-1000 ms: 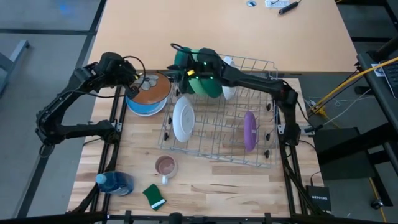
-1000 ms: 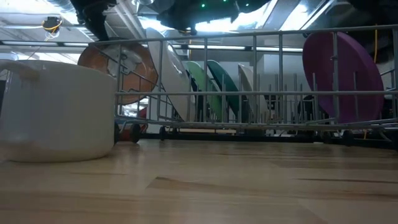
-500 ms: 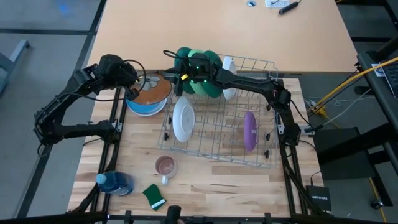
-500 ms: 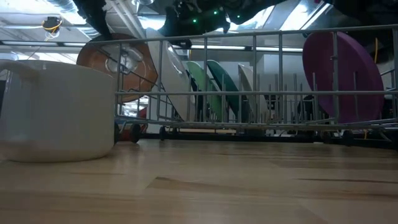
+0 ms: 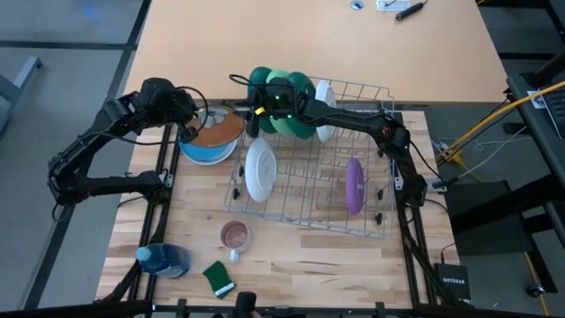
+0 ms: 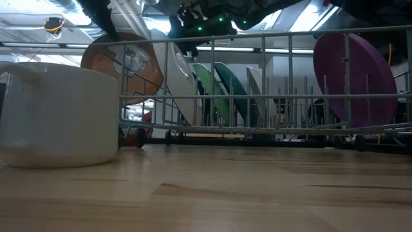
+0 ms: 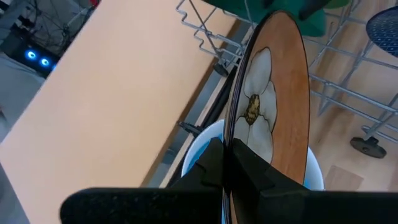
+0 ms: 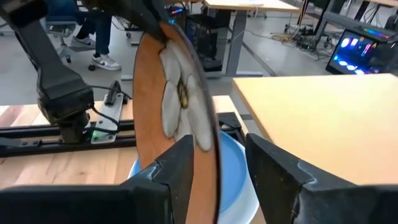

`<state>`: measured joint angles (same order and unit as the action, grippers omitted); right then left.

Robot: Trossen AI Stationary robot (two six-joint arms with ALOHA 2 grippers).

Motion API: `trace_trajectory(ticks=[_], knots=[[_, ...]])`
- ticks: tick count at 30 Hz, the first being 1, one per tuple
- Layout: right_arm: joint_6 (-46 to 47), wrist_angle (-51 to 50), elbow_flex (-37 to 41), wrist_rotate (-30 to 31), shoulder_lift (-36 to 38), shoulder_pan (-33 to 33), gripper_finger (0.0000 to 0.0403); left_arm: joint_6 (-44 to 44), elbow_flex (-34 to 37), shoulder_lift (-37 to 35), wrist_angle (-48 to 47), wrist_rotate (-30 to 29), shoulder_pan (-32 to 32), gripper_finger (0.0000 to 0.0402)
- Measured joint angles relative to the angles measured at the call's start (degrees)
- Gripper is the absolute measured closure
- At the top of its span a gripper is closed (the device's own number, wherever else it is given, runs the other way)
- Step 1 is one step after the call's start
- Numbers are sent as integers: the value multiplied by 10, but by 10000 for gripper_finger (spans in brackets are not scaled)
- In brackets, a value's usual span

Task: Sort dishes
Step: Put the orange plate into the dishwasher rack

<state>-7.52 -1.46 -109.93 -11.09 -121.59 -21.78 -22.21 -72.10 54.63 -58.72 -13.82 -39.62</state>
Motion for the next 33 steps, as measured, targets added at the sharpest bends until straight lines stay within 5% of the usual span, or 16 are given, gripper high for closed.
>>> trace_trajectory(ticks=[33], knots=[[-2, 21, 0, 4, -37, 1, 269, -4, 0, 1, 40, 1, 55, 402]])
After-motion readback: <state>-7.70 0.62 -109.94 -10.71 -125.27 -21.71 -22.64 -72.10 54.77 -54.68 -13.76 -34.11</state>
